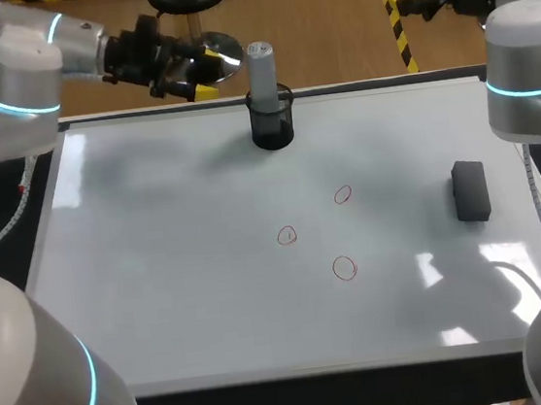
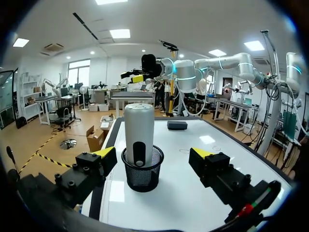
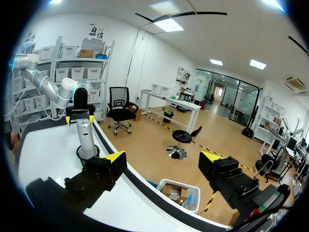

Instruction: Pick up the inspection probe, press it on each red-marked spot on the whiteboard one by one, put down the probe, pick up the eraser, and wipe off all the red marks.

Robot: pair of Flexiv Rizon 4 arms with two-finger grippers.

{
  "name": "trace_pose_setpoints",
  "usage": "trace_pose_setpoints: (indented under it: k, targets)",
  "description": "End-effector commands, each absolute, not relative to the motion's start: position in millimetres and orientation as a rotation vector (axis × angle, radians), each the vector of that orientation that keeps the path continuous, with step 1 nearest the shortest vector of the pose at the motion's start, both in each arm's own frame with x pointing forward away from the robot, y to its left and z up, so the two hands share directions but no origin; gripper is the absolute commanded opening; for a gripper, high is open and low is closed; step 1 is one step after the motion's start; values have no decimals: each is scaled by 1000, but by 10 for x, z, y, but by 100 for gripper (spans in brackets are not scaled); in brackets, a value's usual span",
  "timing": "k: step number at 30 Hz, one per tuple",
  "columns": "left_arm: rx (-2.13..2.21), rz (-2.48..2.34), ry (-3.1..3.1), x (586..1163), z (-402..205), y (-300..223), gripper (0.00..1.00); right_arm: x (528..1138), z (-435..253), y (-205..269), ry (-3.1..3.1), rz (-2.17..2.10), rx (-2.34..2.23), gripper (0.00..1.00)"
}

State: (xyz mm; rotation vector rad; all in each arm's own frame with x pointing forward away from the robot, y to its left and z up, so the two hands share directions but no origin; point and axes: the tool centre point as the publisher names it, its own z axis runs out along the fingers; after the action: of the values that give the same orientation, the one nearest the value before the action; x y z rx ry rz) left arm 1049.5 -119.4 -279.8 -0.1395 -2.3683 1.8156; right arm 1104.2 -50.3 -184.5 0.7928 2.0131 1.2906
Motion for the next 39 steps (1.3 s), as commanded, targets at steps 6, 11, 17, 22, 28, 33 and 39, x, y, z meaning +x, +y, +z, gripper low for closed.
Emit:
trace_pose_setpoints:
  k: [6, 11, 17, 22, 28, 33, 39]
  targets:
    - [-183, 1793, -2324, 10583, -2914, -1358, 100, 11042, -1845, -503, 2013, 1291, 793, 100]
    - [-199, 1778, -2305, 10579, -2987, -1451, 100, 11042, -1845, -503, 2013, 1291, 793, 100]
    - [-232, 1755, -2289, 10569, -3032, -1577, 100, 11042, -1845, -503, 2013, 1291, 793, 100]
    - [-270, 1739, -2277, 10569, -3037, -1711, 100, 11042, -1845, -503, 2013, 1291, 793, 100]
    - [-302, 1724, -2265, 10568, -3047, -1837, 100, 11042, -1845, -503, 2013, 1291, 793, 100]
    - [-314, 1718, -2251, 10573, -3079, -1905, 100, 11042, -1845, -503, 2013, 1291, 793, 100]
    - [-330, 1728, -2236, 10592, -3131, -1970, 100, 11042, -1845, -503, 2013, 1291, 793, 100]
